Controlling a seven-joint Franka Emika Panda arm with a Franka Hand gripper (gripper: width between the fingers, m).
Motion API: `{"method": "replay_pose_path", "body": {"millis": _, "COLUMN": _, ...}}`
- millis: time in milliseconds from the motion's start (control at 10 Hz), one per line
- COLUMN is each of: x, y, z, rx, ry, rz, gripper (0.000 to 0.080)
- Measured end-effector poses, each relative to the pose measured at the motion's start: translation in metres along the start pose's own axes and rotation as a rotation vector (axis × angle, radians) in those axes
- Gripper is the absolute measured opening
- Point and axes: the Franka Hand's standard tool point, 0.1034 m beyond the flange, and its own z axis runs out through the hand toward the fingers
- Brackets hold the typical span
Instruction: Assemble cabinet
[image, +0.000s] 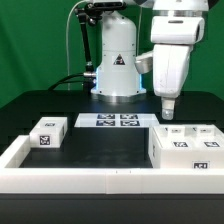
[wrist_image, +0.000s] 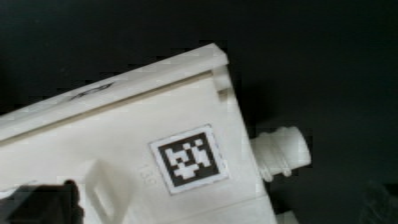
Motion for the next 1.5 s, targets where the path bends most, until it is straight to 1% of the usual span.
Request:
{"method": "replay_pose_path", "body": {"millis": 100, "x": 0.0, "y": 0.0, "z": 0.001, "rx": -0.005, "ry": 0.006, "rz": 0.093, "gripper": 0.0797}}
{"method": "replay_pose_path", "body": {"millis": 200, "x": -0.002, "y": -0.004, "z": 0.004, "rx": -0.022, "ry": 0.029, "rz": 0.223, "gripper": 0.0797}}
{"method": "replay_pose_path", "body": {"millis": 300, "x": -0.002, "y": -0.01, "z": 0.007, "rx": -0.012, "ry": 0.029, "rz": 0.402, "gripper": 0.0797}}
{"method": "replay_pose_path", "body": {"millis": 400, "x": 0.0, "y": -0.013, "z": 0.009, "rx": -0.008, "ry": 0.031, "rz": 0.519, "gripper": 0.0797}}
{"method": "replay_pose_path", "body": {"millis": 500, "x": 0.003, "y": -0.017, "z": 0.011, "rx": 0.008, "ry": 0.035, "rz": 0.651, "gripper": 0.0797}}
{"method": "replay_pose_path", "body": {"millis": 700, "x": 0.006, "y": -0.019, "z": 0.011, "rx": 0.029, "ry": 0.046, "rz": 0.8, "gripper": 0.0797}}
{"method": "replay_pose_path", "body": {"millis": 800, "x": 0.008, "y": -0.021, "z": 0.011, "rx": 0.034, "ry": 0.047, "rz": 0.847, "gripper": 0.0797}}
{"method": "replay_pose_path", "body": {"millis": 900, "x": 0.015, "y": -0.031, "z": 0.015, "rx": 0.043, "ry": 0.044, "rz": 1.032, "gripper": 0.0797}}
{"method": "replay_pose_path", "body": {"millis": 1100, "x": 0.019, "y": -0.045, "z": 0.024, "rx": 0.042, "ry": 0.014, "rz": 1.239, "gripper": 0.0797}}
{"method": "replay_pose_path", "body": {"millis": 1200, "x": 0.014, "y": -0.046, "z": 0.033, "rx": 0.032, "ry": -0.005, "rz": 1.302, "gripper": 0.0797}}
{"method": "replay_pose_path", "body": {"millis": 1300, "x": 0.005, "y": -0.037, "z": 0.037, "rx": 0.03, "ry": 0.013, "rz": 1.221, "gripper": 0.0797}}
{"method": "replay_pose_path", "body": {"millis": 1400, "x": 0.011, "y": -0.04, "z": 0.036, "rx": 0.033, "ry": 0.016, "rz": 1.227, "gripper": 0.0797}}
{"method": "replay_pose_path", "body": {"millis": 1500, "x": 0.011, "y": -0.04, "z": 0.036, "rx": 0.036, "ry": 0.017, "rz": 1.222, "gripper": 0.0797}}
